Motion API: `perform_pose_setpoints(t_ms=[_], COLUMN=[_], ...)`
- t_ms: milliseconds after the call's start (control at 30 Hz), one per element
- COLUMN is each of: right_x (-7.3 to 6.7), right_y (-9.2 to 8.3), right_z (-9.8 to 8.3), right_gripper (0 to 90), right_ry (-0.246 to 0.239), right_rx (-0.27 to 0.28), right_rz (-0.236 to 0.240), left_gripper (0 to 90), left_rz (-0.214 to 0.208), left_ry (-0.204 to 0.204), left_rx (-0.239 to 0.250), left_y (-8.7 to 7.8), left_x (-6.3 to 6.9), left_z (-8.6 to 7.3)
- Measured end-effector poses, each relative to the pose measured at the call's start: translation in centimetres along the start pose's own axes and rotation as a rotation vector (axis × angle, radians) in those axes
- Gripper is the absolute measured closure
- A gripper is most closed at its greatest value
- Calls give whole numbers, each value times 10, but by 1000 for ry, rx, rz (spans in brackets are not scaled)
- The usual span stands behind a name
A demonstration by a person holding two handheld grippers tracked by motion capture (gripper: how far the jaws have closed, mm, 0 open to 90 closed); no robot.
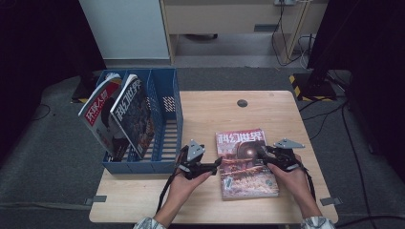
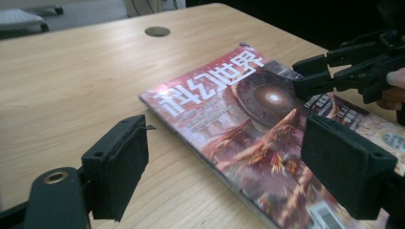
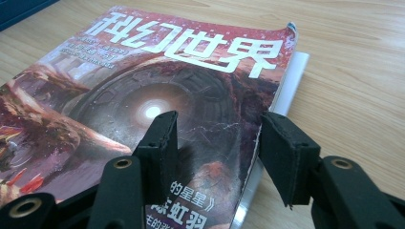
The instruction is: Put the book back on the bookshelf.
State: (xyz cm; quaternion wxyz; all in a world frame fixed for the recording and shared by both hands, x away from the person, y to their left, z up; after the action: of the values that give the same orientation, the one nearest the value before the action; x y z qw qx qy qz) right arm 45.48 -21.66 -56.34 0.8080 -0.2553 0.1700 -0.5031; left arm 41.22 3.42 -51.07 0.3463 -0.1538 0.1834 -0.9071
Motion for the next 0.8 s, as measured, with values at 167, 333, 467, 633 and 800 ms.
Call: perform_pose_setpoints(t_ms=[167,333,467,633,800], right_x=[-2,-2,-4,-5,-5], right_y=[1,-2,-3,-3,-2], right_z=[1,-1,-2,-2,-2], right_gripper=[490,491,487,475,472], right_ry=[-4,-5,-14,-17,-11], right_rx=[-5,-15,-16,-18,-19], right_rz=[2,20,17,26,32], left_gripper=[164,161,156,151,151], left_rz=[7,-9,-16,-7,-14], left_ry=[-18,-61,-104,-154,-173], left_rx=[-40,-84,-100,-111,-120], left_y=[25,42,51,62,70], left_x=[-2,-4,-12,-26,-31], left_z=[-9,-18,-21,-27,-30])
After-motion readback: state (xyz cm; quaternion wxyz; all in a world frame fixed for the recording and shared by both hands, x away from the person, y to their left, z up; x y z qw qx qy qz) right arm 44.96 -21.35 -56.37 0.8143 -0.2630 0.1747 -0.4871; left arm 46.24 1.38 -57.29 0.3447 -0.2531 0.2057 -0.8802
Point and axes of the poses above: each handheld gripper's, and its own axes: y roughly forward along the jaws, z roughly out of its top, x roughly to its right, the point moved 7 cm from there along y, roughly forward along the jaws, and after that the axes turned 6 degrees about -z, right-handed, at the moved point
